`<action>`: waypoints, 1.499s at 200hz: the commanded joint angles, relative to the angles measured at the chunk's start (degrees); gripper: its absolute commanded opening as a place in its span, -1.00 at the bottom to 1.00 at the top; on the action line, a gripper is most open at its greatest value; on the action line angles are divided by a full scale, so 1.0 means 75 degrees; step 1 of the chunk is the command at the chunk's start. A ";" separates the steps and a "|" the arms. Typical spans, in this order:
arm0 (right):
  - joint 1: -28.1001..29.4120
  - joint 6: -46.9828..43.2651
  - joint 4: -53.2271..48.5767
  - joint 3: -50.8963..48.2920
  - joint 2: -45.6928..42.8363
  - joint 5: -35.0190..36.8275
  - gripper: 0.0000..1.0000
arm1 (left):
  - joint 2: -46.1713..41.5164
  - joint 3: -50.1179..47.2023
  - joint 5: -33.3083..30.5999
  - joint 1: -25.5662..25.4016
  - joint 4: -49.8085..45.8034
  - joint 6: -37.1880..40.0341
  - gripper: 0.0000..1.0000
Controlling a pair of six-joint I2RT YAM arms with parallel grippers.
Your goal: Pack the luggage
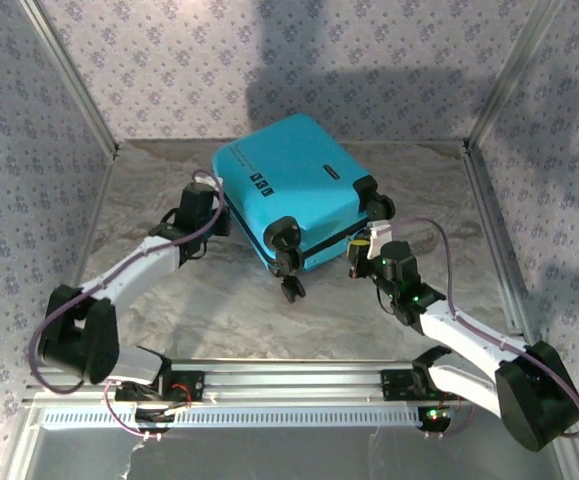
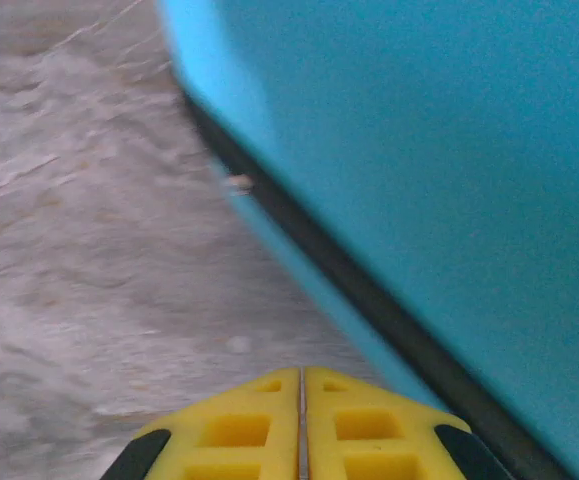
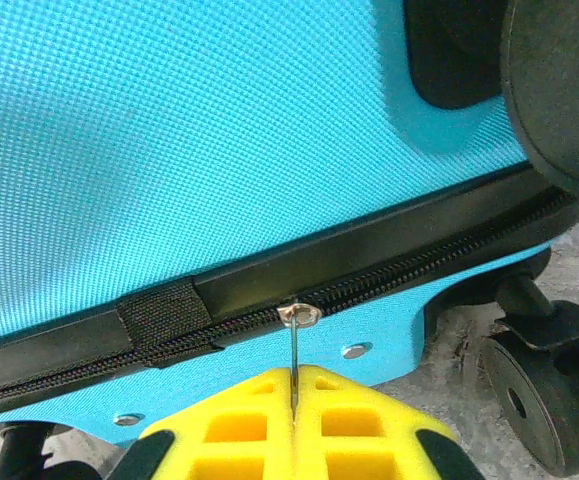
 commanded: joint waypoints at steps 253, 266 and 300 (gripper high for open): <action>0.0319 -0.0470 -0.0013 0.0259 0.0350 0.0223 -1.00 | 0.0205 0.1656 -0.2367 -0.5446 -0.2321 -0.4716 0.84; 0.0324 -0.0480 0.0004 0.0258 0.0359 0.0217 -1.00 | 0.0321 0.1733 -0.2405 -0.5446 -0.2332 -0.4664 0.84; 0.0327 -0.0482 0.0033 0.0248 0.0371 0.0220 -1.00 | 0.0397 0.1801 -0.2667 -0.5423 -0.2370 -0.4586 0.50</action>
